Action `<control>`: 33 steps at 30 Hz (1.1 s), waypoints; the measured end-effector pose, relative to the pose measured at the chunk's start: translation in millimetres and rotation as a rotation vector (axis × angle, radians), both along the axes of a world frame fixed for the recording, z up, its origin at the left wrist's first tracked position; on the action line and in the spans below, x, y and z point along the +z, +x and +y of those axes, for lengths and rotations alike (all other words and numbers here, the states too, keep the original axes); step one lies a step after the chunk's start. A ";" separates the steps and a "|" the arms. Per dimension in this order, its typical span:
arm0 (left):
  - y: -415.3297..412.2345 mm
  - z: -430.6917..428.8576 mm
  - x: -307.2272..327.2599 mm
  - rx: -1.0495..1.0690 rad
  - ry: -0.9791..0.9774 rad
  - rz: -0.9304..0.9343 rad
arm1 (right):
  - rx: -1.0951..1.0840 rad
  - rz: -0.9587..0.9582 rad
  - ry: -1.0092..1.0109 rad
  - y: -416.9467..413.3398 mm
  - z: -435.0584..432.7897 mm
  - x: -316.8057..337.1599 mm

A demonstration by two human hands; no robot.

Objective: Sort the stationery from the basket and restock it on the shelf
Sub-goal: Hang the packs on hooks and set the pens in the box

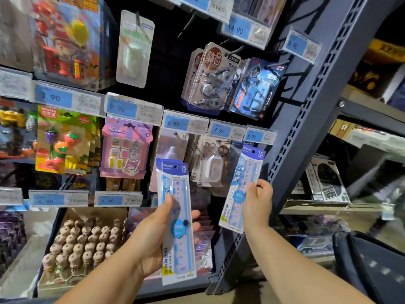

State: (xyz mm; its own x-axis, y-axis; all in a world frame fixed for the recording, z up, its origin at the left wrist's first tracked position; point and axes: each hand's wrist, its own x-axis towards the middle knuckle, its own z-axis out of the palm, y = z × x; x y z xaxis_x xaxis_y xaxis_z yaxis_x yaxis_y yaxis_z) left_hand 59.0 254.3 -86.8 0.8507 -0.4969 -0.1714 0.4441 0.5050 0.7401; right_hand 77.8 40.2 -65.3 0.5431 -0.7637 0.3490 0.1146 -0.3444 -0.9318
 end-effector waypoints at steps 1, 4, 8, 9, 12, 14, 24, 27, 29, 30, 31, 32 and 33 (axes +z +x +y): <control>-0.6 -1.2 0.8 -0.001 0.003 0.001 | -0.016 0.013 -0.005 1.2 -5.0 0.8; -1.1 -4.1 2.9 -0.021 0.032 -0.002 | 0.002 0.069 -0.004 5.9 -15.6 4.2; -0.4 -3.2 4.6 -0.029 0.042 0.010 | 0.027 0.099 0.021 14.0 -18.9 8.3; -0.3 -2.8 5.0 -0.035 0.039 0.011 | 0.023 0.100 0.021 16.2 -19.2 8.8; 1.1 -0.7 4.1 -0.055 0.061 0.002 | 0.003 0.108 0.004 22.1 -20.2 9.3; 2.8 1.3 2.8 -0.056 0.067 0.003 | -0.010 0.117 -0.001 26.4 -21.4 8.8; 0.6 7.5 9.4 -0.058 0.025 0.033 | -0.128 0.150 0.012 35.4 -19.9 16.0; 0.4 10.3 11.0 -0.050 0.021 0.047 | -0.118 0.082 -0.064 33.0 -7.7 14.1; 1.1 12.1 12.2 -0.039 0.029 0.039 | 0.035 0.074 -0.166 29.0 10.2 15.5; 1.7 12.4 12.5 -0.031 0.032 0.035 | 0.171 0.081 -0.201 25.8 19.5 16.2; 2.0 12.2 13.3 -0.020 0.034 0.033 | 0.317 0.095 -0.247 21.0 29.4 18.2; 2.0 13.2 13.4 -0.004 0.039 0.030 | 0.458 0.129 -0.287 16.2 40.1 20.1; 1.6 12.6 13.9 0.008 0.043 0.022 | 0.594 0.178 -0.312 11.2 48.2 21.3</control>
